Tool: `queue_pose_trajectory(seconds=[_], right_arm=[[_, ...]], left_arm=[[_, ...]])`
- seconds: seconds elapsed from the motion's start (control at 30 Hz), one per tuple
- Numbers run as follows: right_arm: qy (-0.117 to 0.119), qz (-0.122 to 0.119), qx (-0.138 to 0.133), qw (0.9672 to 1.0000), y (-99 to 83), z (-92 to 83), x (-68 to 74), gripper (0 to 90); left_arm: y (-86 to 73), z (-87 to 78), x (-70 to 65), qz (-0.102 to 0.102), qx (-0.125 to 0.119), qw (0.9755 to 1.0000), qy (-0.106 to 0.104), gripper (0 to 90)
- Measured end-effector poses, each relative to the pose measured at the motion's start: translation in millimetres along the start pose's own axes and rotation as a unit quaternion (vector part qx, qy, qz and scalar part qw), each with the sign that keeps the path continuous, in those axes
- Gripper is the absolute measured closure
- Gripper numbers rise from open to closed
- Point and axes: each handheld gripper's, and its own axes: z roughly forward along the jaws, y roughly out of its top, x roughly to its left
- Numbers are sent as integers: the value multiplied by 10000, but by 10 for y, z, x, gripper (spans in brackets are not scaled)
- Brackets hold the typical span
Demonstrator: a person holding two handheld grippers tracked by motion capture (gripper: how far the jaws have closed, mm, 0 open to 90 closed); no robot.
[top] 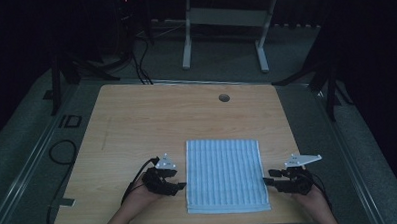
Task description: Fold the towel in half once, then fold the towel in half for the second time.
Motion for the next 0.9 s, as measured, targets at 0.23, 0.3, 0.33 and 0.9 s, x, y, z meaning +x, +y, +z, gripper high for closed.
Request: queue_pose_trajectory(seconds=[0.23, 0.3, 0.33, 0.9], right_arm=[[-113, -54, 22, 9999, 230, 157, -174, 527], [-142, 52, 147, 9998, 329, 245, -263, 538], [-132, 105, 154, 9997, 359, 273, -291, 537], [-692, 622, 153, 9955, 837, 634, -826, 516]], left_arm=[[119, 39, 247, -277, -73, 9995, 155, 391], [195, 103, 347, -395, -45, 9990, 224, 374], [215, 118, 366, -430, -30, 9988, 215, 374], [738, 507, 814, -785, -253, 9960, 338, 374]])
